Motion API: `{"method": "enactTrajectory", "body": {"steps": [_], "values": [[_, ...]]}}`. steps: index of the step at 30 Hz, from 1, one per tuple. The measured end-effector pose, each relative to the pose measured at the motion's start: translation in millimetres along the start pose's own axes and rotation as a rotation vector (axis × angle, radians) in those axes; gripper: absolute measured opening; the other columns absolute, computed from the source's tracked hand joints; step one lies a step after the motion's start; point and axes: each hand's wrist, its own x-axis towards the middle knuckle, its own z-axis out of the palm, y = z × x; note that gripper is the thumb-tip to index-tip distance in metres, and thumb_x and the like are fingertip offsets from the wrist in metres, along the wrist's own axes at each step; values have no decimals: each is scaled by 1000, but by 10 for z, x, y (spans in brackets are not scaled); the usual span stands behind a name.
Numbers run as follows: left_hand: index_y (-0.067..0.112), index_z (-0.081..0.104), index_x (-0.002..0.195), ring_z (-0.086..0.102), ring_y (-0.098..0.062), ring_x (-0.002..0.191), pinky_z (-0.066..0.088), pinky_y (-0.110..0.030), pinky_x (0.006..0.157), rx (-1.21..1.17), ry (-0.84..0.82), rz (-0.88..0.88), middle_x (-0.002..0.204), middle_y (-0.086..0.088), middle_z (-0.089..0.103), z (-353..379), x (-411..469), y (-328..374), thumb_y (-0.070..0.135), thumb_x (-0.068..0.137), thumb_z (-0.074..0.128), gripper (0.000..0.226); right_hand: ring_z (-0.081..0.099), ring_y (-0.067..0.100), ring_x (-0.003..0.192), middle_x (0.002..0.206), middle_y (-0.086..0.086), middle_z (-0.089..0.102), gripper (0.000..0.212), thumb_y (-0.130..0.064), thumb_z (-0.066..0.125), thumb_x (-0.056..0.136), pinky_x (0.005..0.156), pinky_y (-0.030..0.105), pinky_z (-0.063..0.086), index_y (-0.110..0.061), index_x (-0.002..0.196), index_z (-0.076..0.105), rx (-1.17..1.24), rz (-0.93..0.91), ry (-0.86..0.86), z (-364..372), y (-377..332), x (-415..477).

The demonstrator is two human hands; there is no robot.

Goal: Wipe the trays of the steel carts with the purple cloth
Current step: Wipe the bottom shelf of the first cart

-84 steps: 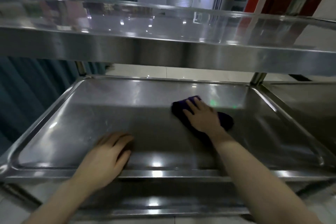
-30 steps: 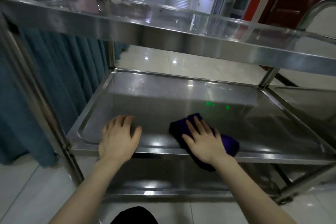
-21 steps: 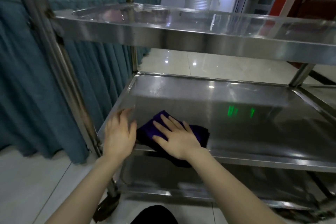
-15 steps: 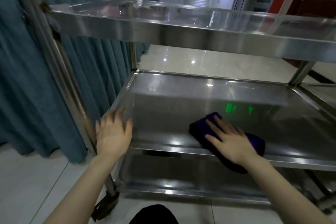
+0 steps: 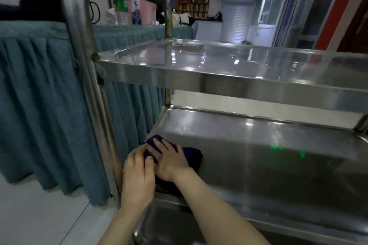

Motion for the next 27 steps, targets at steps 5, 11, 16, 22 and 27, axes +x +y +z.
{"method": "enactTrajectory", "body": {"steps": [5,11,16,22,27], "values": [[27,43,136,41,-11,127,35,-40,110,43,10,-11,136,2,47,19,-39,-14,42,99,25,44,-11,6,147,161,-16,-10,57,-61,13,96,116,42,-14,-47,151,2,65,-113,13,152,97,-512],[25,43,138,40,-11,127,36,-42,110,67,30,-33,135,1,47,51,-17,-33,40,98,30,45,-12,6,147,161,-17,-11,59,-65,10,94,116,44,-12,-49,150,1,34,-113,-33,142,189,-445],[25,46,136,39,-13,127,35,-44,110,123,57,-34,136,2,48,68,-2,-57,40,95,31,46,-6,16,149,163,-9,-7,59,-55,20,101,118,51,-5,-38,154,2,53,49,40,-14,257,436],[26,45,138,36,-14,131,33,-41,112,319,13,25,140,2,46,106,13,-91,44,95,26,51,1,16,148,163,-10,0,61,-60,17,97,116,50,-2,-38,153,8,68,93,111,36,473,585],[32,45,136,44,-20,128,34,-42,106,627,-126,35,136,3,53,125,30,-138,52,93,33,49,6,13,149,163,-11,3,59,-59,23,100,119,39,11,-39,154,13,-79,313,194,-75,1419,-379]]}}
